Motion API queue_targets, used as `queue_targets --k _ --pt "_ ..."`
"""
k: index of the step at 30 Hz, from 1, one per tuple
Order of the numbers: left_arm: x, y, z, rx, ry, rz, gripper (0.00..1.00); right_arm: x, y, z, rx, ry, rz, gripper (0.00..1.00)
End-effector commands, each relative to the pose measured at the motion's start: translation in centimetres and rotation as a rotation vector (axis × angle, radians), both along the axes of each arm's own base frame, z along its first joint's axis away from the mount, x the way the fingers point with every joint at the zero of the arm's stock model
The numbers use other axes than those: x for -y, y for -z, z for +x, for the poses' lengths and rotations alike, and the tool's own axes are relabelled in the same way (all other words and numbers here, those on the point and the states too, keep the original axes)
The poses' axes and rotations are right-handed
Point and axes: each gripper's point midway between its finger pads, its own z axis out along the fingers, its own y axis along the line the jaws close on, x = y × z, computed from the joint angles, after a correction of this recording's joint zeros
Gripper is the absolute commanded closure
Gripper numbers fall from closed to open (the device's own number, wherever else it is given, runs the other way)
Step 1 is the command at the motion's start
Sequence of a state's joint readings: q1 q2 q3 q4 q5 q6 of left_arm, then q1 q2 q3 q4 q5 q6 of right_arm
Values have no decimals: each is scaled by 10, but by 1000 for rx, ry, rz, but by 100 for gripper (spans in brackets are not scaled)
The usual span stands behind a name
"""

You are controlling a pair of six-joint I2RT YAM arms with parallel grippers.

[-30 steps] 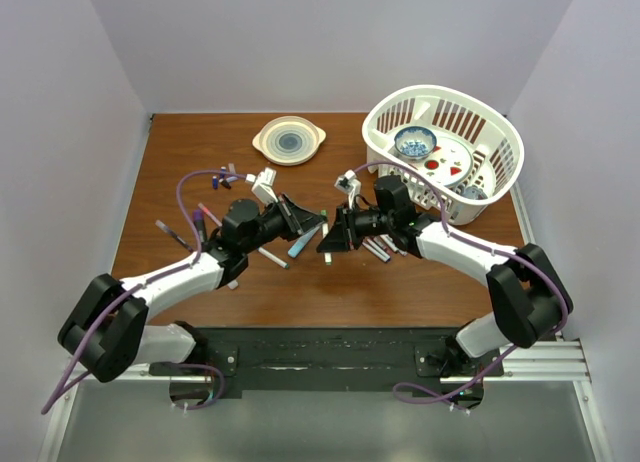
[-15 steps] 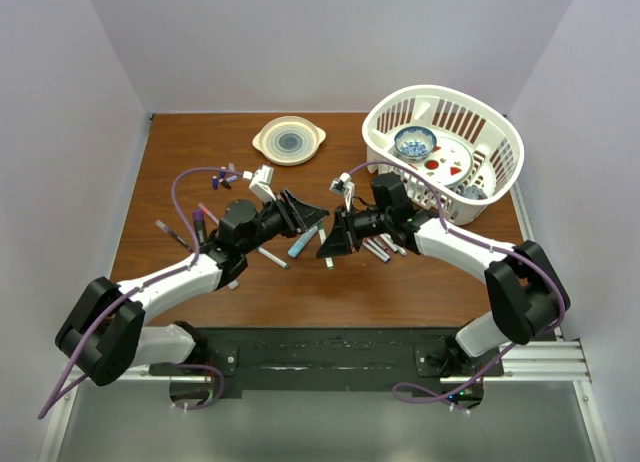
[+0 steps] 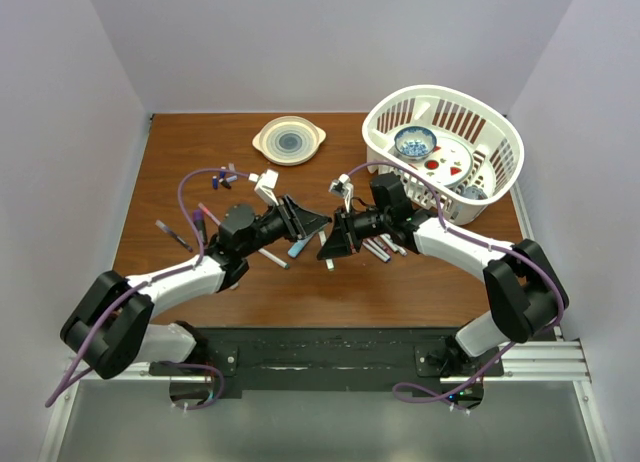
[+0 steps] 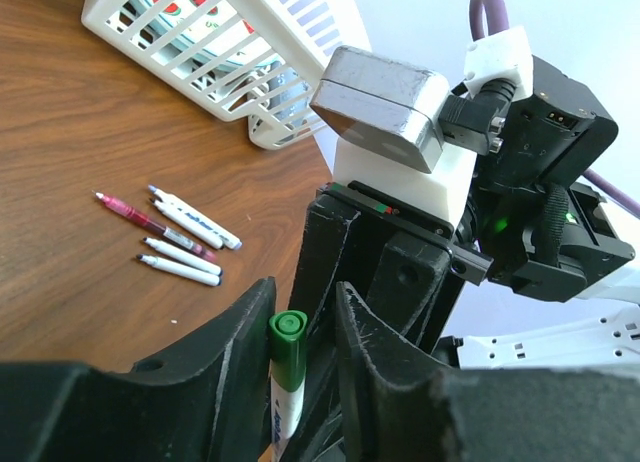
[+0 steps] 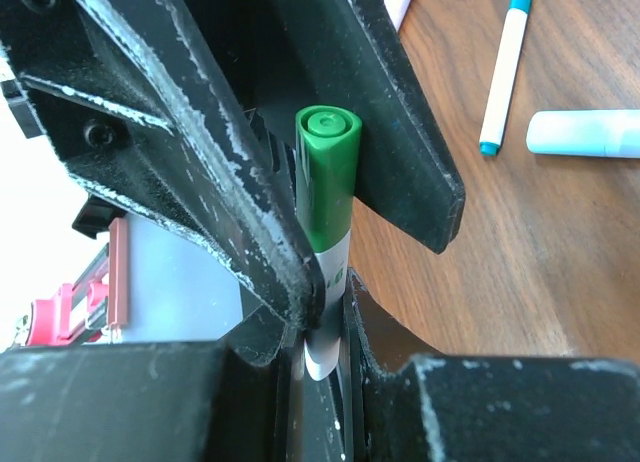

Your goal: Open the pen caps

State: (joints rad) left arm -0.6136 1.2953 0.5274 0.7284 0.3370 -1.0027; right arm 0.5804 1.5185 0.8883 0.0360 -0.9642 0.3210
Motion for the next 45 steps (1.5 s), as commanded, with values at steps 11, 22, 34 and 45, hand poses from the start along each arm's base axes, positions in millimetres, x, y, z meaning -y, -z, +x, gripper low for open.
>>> queue_targets --k 11,22,34,45 --pt "11 -32 -10 135 104 -59 100 -3 -16 5 39 -27 36 100" --pt "-112 -108 104 280 -291 26 100 -24 7 -33 -6 -159 -12 100" --pt "-239 18 148 -139 -644 252 100 -9 17 -27 255 -297 -141 100" --pt "-298 142 180 -541 -824 429 94 -3 19 -20 289 -290 -178 100"
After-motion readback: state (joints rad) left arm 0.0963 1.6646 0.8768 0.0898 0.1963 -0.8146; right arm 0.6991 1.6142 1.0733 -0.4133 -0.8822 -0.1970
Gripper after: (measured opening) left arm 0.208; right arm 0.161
